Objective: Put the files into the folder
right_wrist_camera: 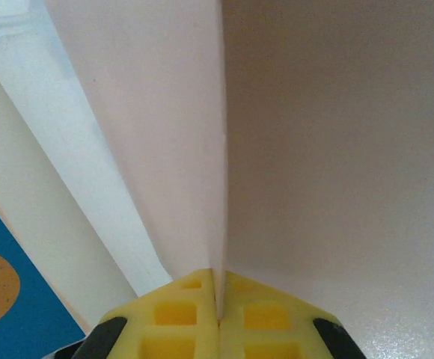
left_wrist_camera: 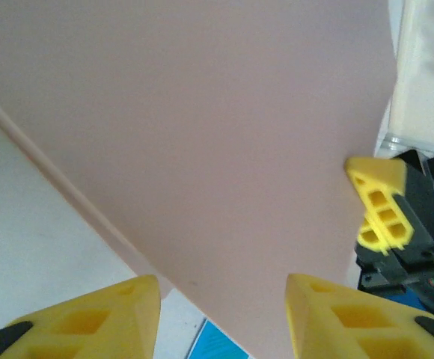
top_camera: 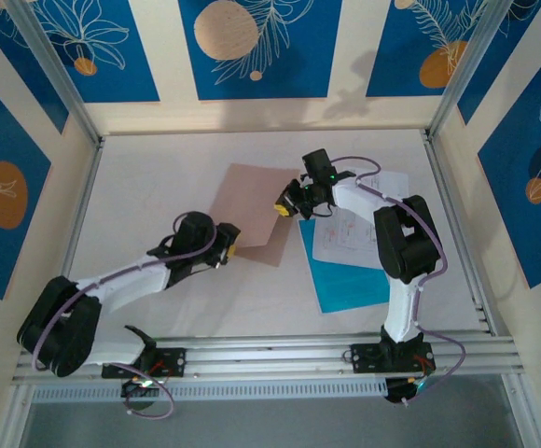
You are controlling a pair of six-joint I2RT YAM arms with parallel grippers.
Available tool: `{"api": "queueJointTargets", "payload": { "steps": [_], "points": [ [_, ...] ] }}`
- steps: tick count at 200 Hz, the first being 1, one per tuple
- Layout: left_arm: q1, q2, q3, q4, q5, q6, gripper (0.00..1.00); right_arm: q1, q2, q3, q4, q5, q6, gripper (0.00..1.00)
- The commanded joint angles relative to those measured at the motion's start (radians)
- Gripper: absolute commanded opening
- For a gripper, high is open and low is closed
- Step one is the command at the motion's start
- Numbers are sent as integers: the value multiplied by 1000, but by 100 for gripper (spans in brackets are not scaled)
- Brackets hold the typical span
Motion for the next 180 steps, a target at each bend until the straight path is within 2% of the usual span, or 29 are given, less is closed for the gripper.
{"api": "queueJointTargets", "payload": {
  "steps": [1,30,45,66,86,102,153,180],
  "points": [
    [12,-21,186,-331,29,306,50,11,16,54,-100,27,-10,0],
    [4,67,448,-619,26,663,51,23,29,122,-186,38,-23,0],
    [-21,119,577,-734,-10,872,51,29,42,171,-237,36,-25,0],
    [-93,200,725,-864,-89,1130,53,38,68,250,-313,35,-32,0],
    [-165,262,801,-923,-163,1295,56,45,86,308,-355,26,-38,0],
    [-208,302,835,-946,-223,1358,57,47,93,338,-375,16,-33,0],
    [-272,428,905,-964,-425,1413,62,48,92,379,-405,-11,-23,0],
    [-292,503,940,-978,-542,1422,57,47,91,386,-414,-22,-24,0]
  ]
}}
